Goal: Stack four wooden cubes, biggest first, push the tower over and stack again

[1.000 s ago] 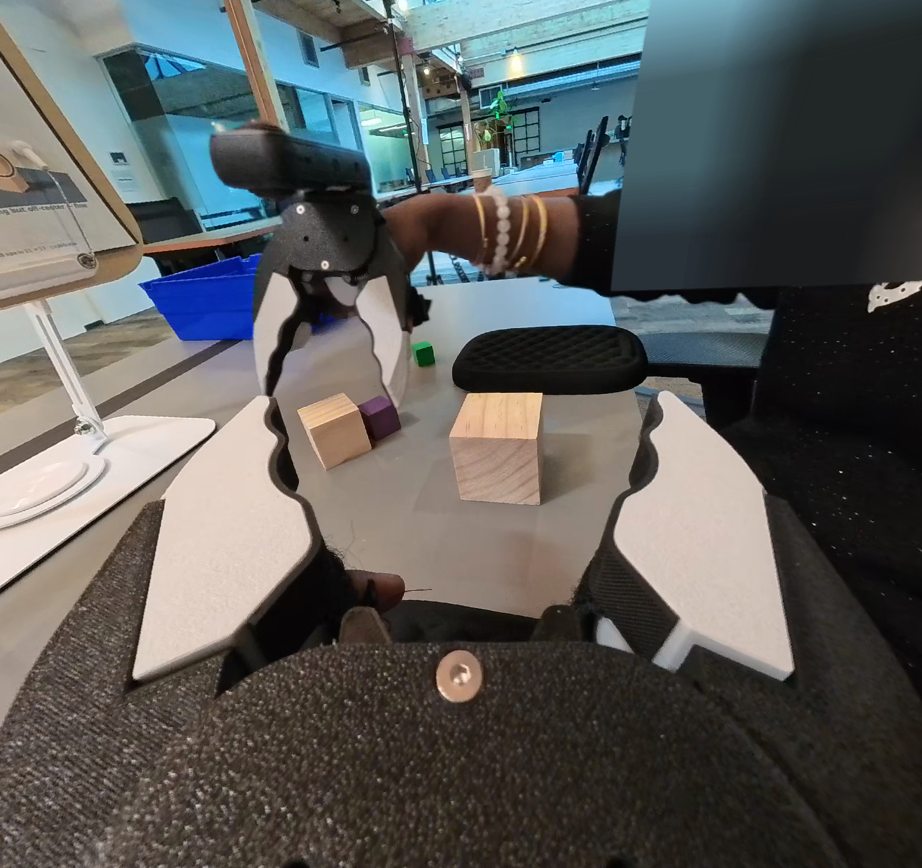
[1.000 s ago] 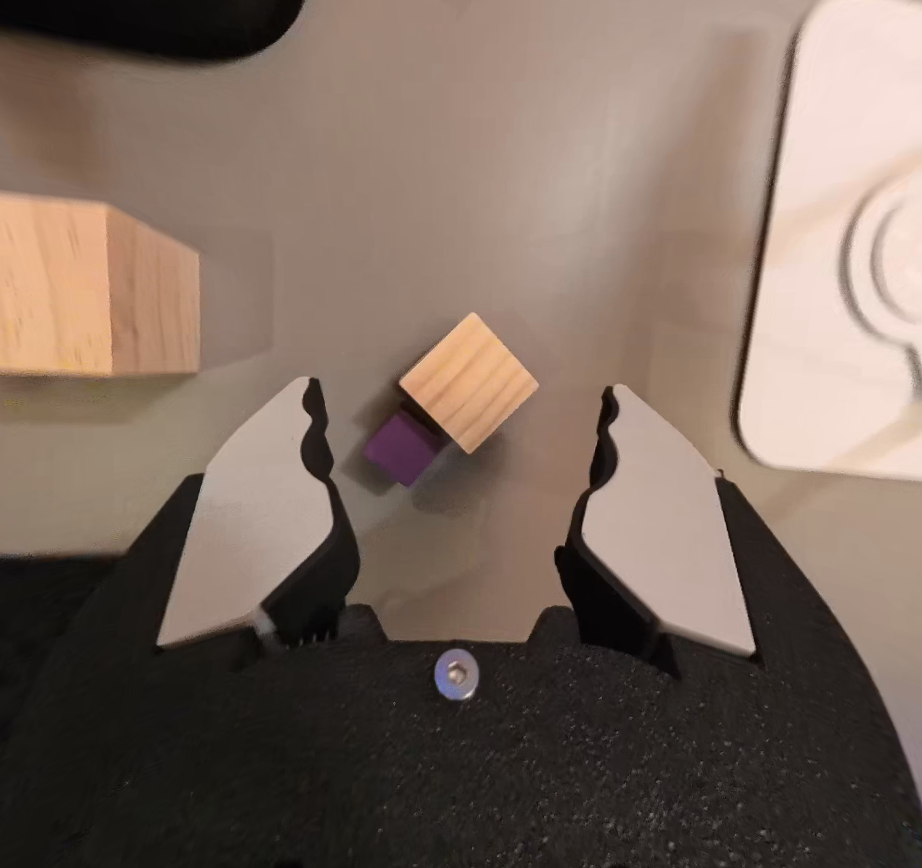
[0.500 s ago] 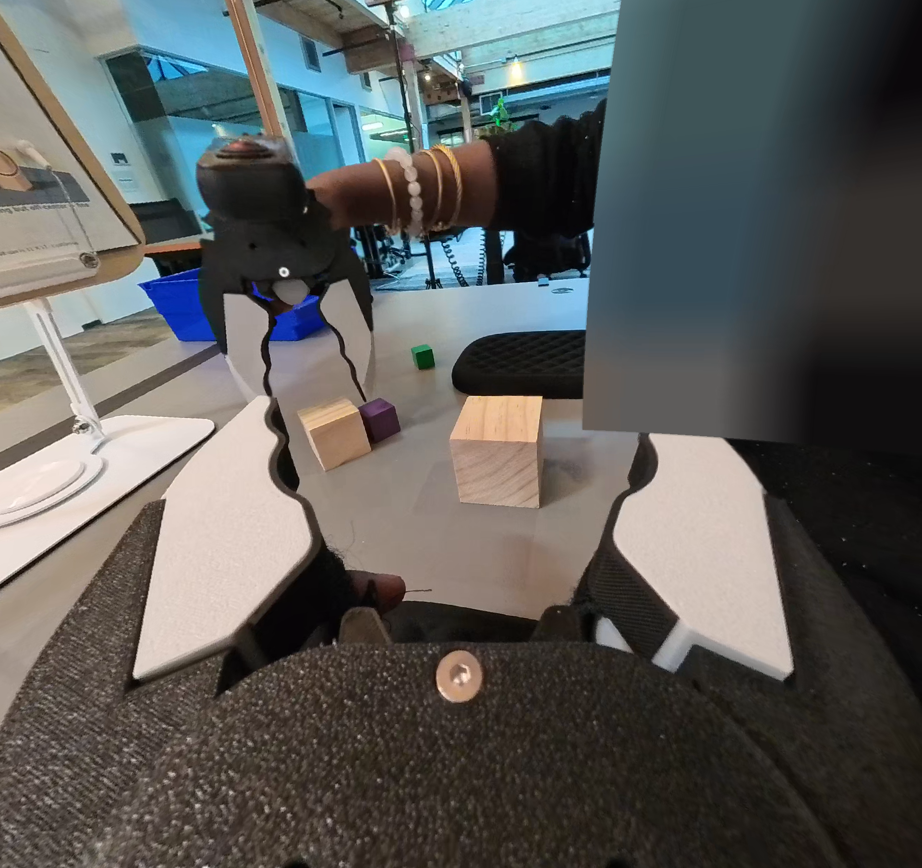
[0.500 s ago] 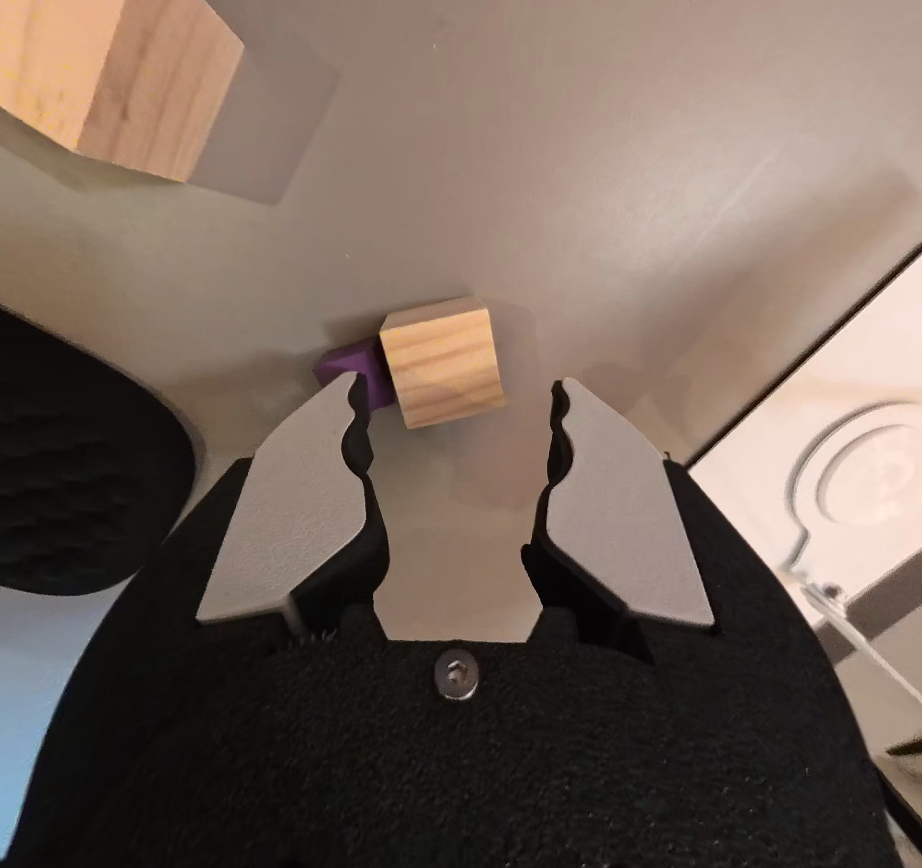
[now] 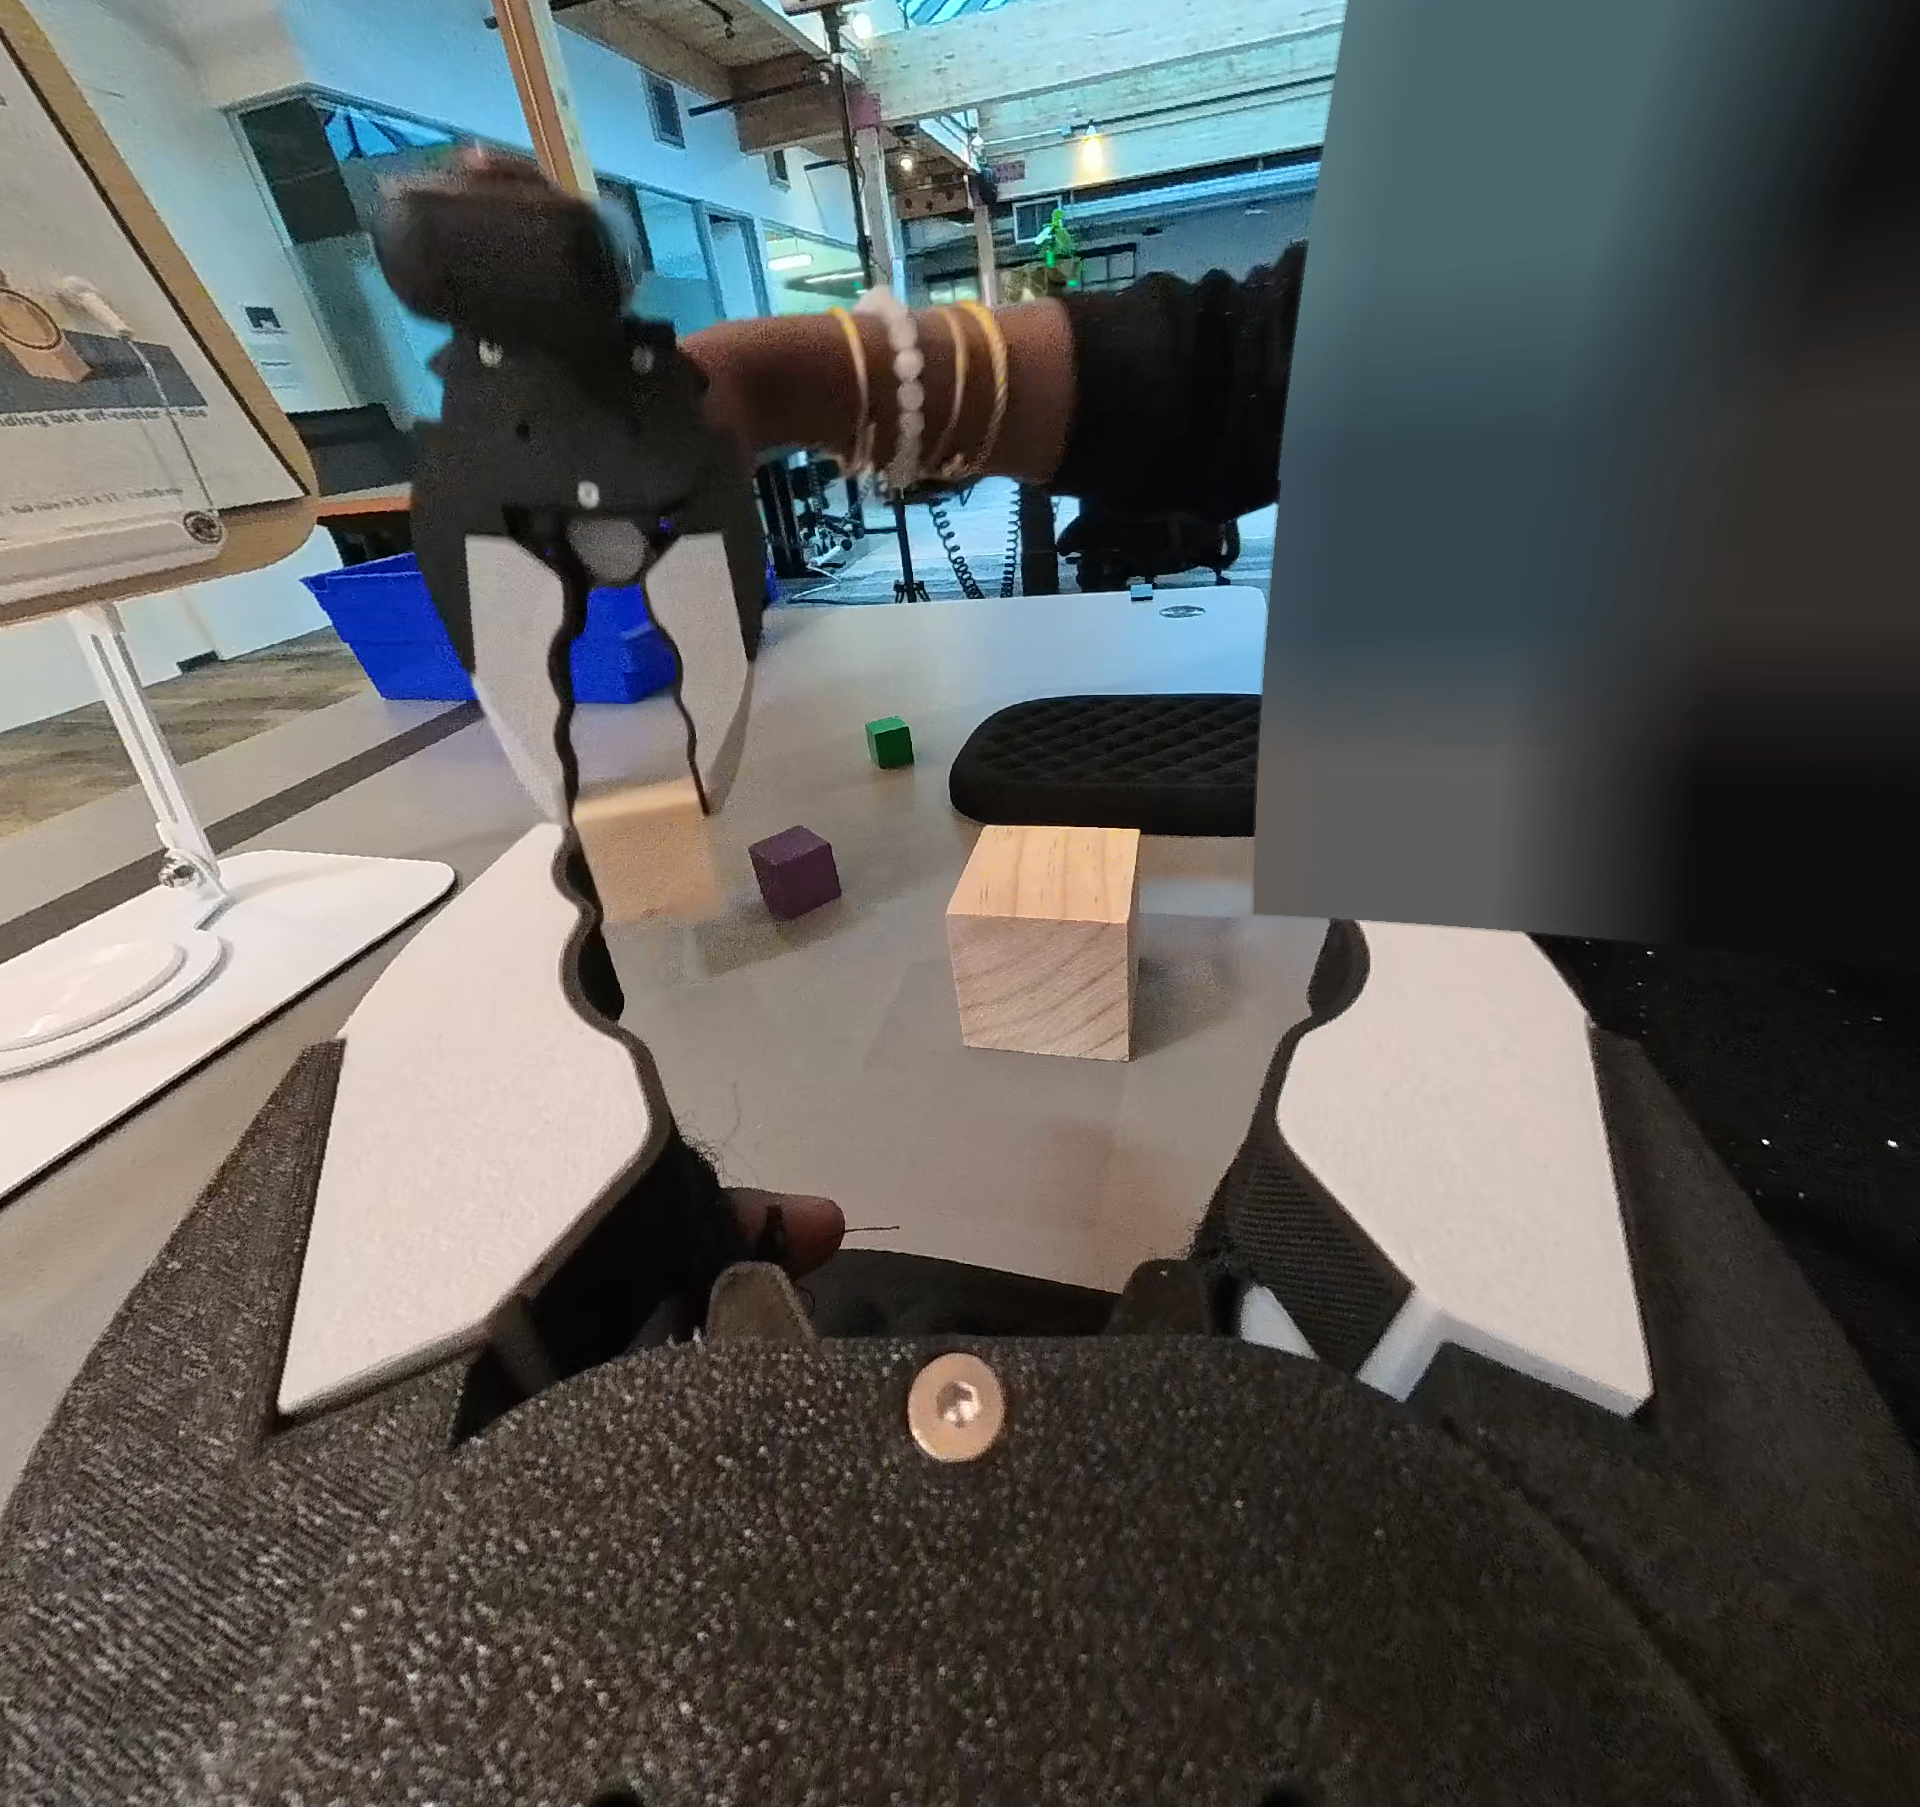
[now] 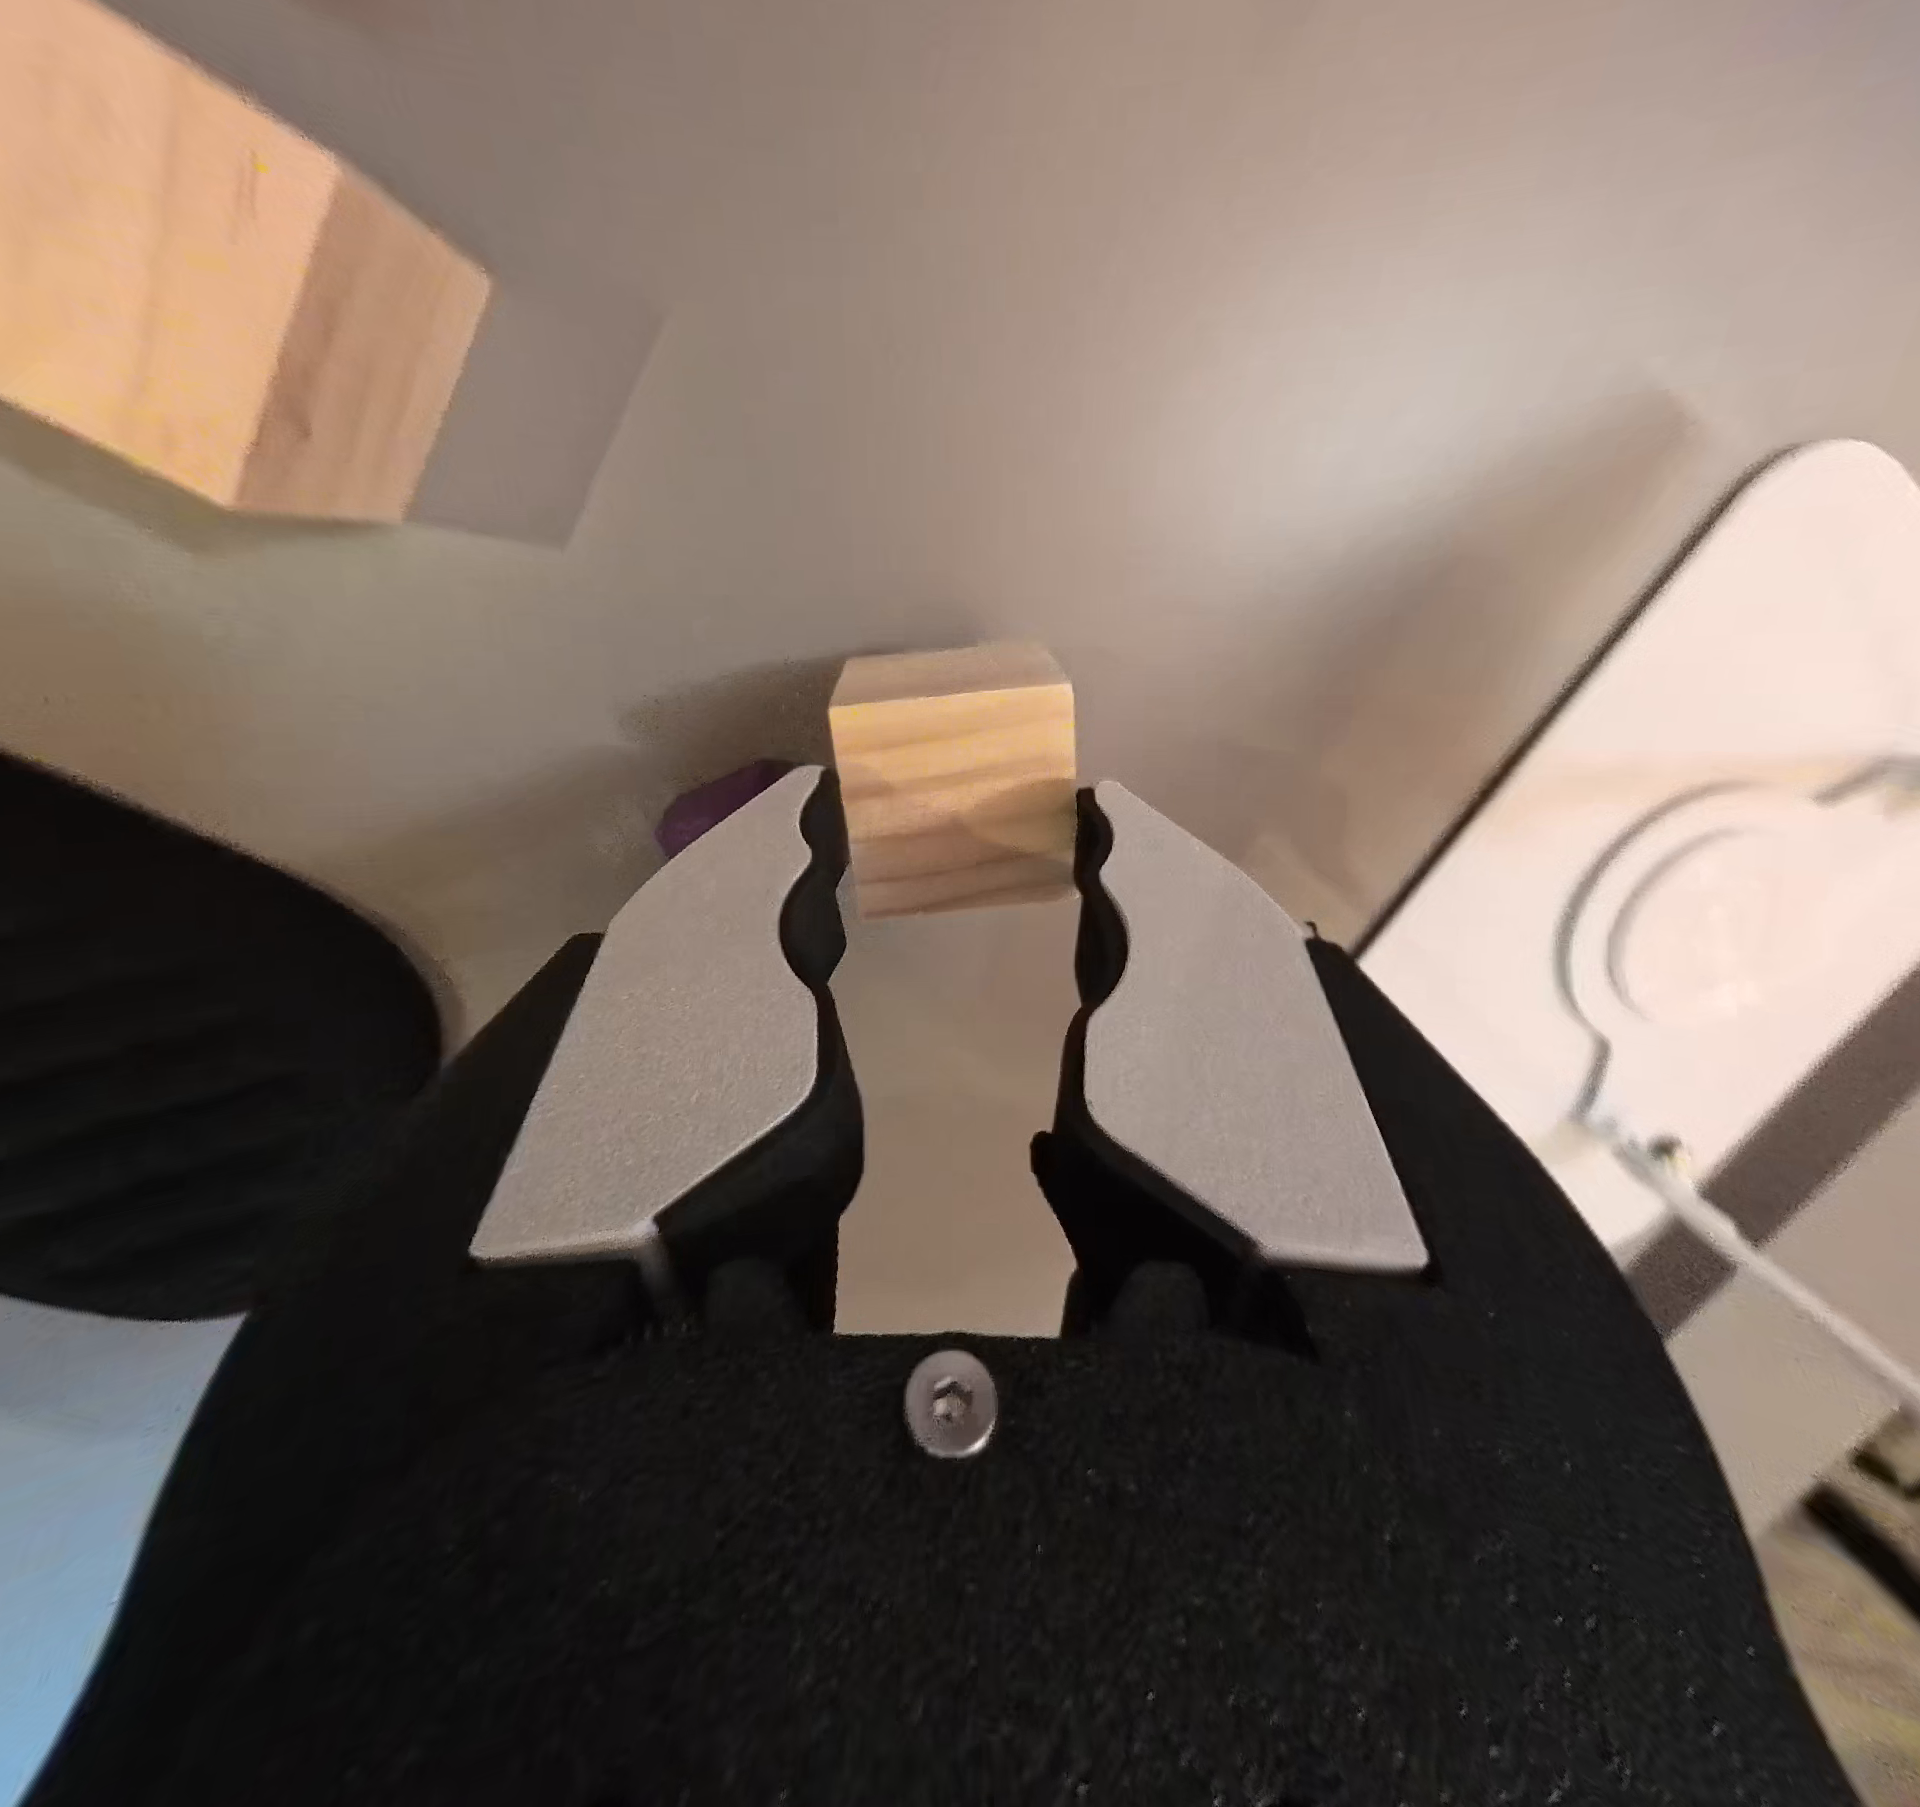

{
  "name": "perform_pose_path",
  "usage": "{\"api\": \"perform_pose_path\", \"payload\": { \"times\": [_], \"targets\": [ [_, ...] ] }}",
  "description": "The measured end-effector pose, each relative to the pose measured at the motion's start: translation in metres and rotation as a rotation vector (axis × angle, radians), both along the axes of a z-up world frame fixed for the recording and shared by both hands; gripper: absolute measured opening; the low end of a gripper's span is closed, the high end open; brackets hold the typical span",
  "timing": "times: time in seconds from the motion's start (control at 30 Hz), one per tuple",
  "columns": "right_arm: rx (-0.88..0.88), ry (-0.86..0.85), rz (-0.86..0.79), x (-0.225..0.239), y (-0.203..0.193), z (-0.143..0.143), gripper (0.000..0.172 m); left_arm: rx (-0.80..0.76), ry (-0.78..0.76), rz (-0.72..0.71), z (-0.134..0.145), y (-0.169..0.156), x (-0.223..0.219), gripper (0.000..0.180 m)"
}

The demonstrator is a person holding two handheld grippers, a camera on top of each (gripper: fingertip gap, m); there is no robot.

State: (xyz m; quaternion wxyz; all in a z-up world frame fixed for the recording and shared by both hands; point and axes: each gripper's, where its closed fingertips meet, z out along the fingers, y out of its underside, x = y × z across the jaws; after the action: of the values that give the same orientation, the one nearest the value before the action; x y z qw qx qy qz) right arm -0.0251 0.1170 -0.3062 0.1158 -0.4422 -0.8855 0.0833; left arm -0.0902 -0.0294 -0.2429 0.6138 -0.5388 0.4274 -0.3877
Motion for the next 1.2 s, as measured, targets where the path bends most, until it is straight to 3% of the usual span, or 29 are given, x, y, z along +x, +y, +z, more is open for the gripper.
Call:
{"api": "perform_pose_path", "payload": {
  "times": [0.13,0.27,0.47,0.67,1.2],
  "targets": [
    [0.056,-0.033,-0.237,0.008,-0.009,0.029,0.042,-0.002,0.008,0.004,-0.001,0.001,0.001,0.131],
    [-0.041,-0.012,-0.378,0.007,-0.053,0.045,0.042,0.002,0.019,0.009,-0.002,0.001,0.002,0.131],
    [-0.032,-0.097,-0.464,0.013,-0.102,0.042,0.042,0.004,0.033,0.019,-0.004,0.002,0.003,0.131],
    [-0.097,-0.069,-0.504,0.002,-0.132,0.035,0.042,0.005,0.044,0.023,-0.005,0.002,0.004,0.13],
    [-0.065,-0.124,-0.627,0.009,-0.142,0.022,0.042,0.021,0.058,0.011,-0.006,-0.002,0.005,0.129]
  ]
}}
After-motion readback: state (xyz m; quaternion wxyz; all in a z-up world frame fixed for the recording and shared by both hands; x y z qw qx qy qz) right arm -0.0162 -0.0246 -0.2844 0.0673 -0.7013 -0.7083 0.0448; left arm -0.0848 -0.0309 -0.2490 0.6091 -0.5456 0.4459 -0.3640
